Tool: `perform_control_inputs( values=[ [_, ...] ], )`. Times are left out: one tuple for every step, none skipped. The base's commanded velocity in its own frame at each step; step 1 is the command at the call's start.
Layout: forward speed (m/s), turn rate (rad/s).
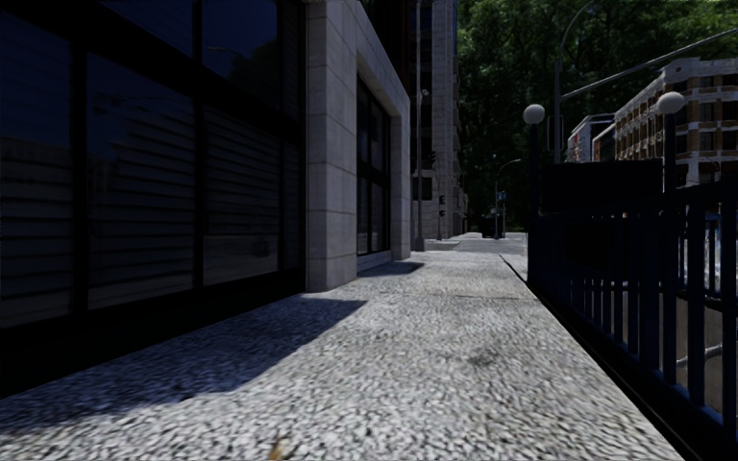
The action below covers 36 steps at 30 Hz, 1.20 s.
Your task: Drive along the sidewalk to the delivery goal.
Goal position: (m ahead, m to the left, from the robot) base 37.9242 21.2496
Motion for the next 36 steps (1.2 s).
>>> perform_control_inputs(
  values=[
    [2.00, -0.24],
    [2.00, -0.24],
    [2.00, -0.24],
    [2.00, -0.24],
    [2.00, -0.24],
    [2.00, -0.24],
    [2.00, -0.24],
    [2.00, -0.24],
    [2.00, -0.24],
    [2.00, -0.24],
    [2.00, -0.24],
    [2.00, -0.24],
    [2.00, -0.24],
    [2.00, -0.24],
    [2.00, -0.24],
    [2.00, -0.24],
    [2.00, -0.24],
    [2.00, -0.24],
    [2.00, -0.24],
    [2.00, -0.24],
    [2.00, -0.24],
    [2.00, -0.24],
    [2.00, -0.24],
    [2.00, -0.25],
    [2.00, -0.25],
    [2.00, -0.25],
    [2.00, -0.25],
    [2.00, -0.26],
    [2.00, -0.34],
    [2.00, -0.34],
    [2.00, -0.36],
    [2.00, -0.37],
    [2.00, -0.37],
    [2.00, -0.37],
    [2.00, -0.37],
    [2.00, -0.37]
  ],
)
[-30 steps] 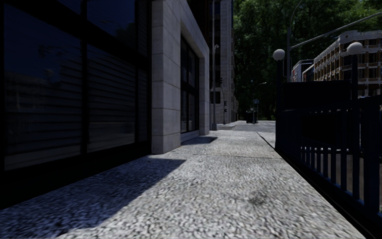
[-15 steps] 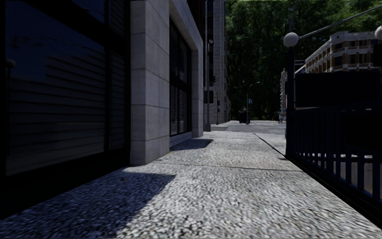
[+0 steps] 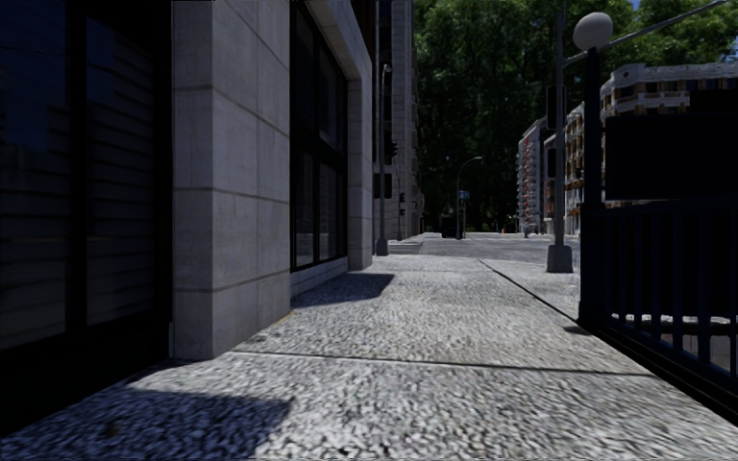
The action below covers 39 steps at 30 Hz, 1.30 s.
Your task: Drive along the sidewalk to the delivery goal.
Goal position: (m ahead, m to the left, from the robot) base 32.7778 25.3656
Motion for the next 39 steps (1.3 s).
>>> perform_control_inputs(
  values=[
    [2.00, -0.37],
    [2.00, -0.37],
    [2.00, -0.37],
    [2.00, -0.37],
    [2.00, -0.37],
    [2.00, -0.37],
    [2.00, -0.37],
    [2.00, -0.37],
    [2.00, -0.37],
    [2.00, -0.37],
    [2.00, -0.37],
    [2.00, -0.37],
    [2.00, -0.37],
    [2.00, -0.37],
    [2.00, -0.37],
    [2.00, -0.37],
    [2.00, -0.37],
    [2.00, -0.37],
    [2.00, -0.37],
    [2.00, -0.35],
    [2.00, -0.35],
    [2.00, 0.00],
    [2.00, 0.00],
    [2.00, 0.00],
    [2.00, 0.00],
    [2.00, 0.00],
    [2.00, 0.00],
    [2.00, 0.00],
    [2.00, 0.00],
    [2.00, 0.00],
    [2.00, 0.00],
    [2.00, 0.00],
    [2.00, 0.00],
    [2.00, 0.00],
    [2.00, 0.00],
    [2.00, 0.00],
    [2.00, 0.00],
    [2.00, 0.00],
    [2.00, 0.00]
  ],
)
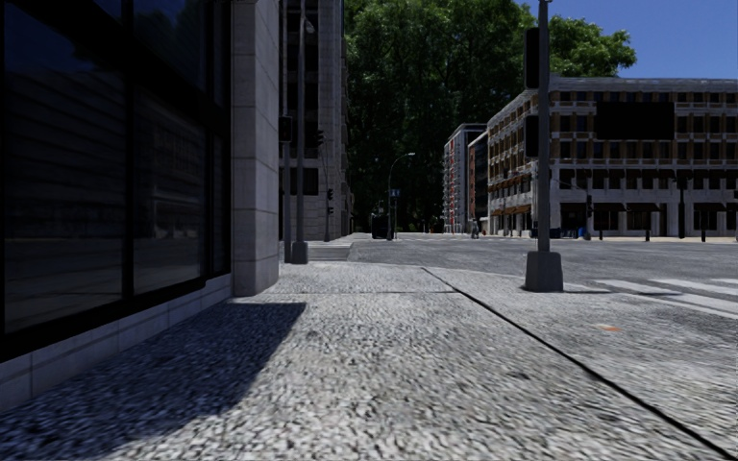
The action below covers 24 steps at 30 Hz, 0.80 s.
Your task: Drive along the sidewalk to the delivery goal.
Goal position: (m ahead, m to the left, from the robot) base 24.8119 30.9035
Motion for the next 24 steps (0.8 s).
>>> perform_control_inputs(
  values=[
    [2.00, 0.00],
    [2.00, 0.00],
    [2.00, 0.00],
    [2.00, 0.00],
    [2.00, 0.00],
    [2.00, 0.00],
    [2.00, 0.00],
    [2.00, 0.00],
    [2.00, 0.00],
    [2.00, 0.00],
    [2.00, 0.00],
    [2.00, 0.00],
    [2.00, 0.00],
    [2.00, 0.00],
    [2.00, 0.00],
    [2.00, 0.00],
    [2.00, 0.00],
    [2.00, 0.00],
    [2.00, 0.00],
    [2.00, 0.00],
    [2.00, 0.00],
    [2.00, 0.00],
    [2.00, 0.00],
    [2.00, 0.00]
  ],
)
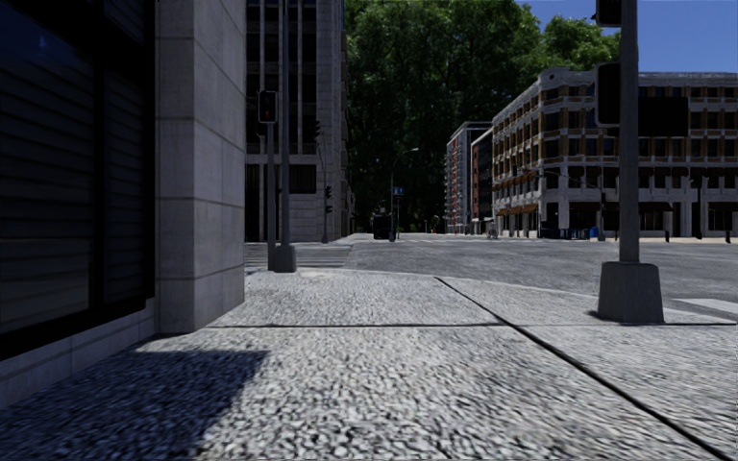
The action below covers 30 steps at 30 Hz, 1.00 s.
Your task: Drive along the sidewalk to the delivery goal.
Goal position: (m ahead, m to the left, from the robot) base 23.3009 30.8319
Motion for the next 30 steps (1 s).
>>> perform_control_inputs(
  values=[
    [2.00, 0.00],
    [2.00, 0.00],
    [2.00, 0.00],
    [2.00, 0.00],
    [2.00, 0.00],
    [2.00, 0.00],
    [2.00, 0.00],
    [2.00, 0.00],
    [2.00, 0.00],
    [2.00, 0.00],
    [2.00, 0.00],
    [2.00, 0.00],
    [2.00, 0.00],
    [2.00, 0.00],
    [2.00, 0.00],
    [2.00, 0.00],
    [2.00, 0.00],
    [2.00, 0.00],
    [2.00, 0.00],
    [2.00, 0.00],
    [2.00, 0.00],
    [2.00, 0.00],
    [2.00, 0.00],
    [2.00, 0.00],
    [2.00, 0.00],
    [2.00, 0.00],
    [2.00, 0.08],
    [2.00, 0.08],
    [2.00, 0.13],
    [2.00, 0.22]
  ],
)
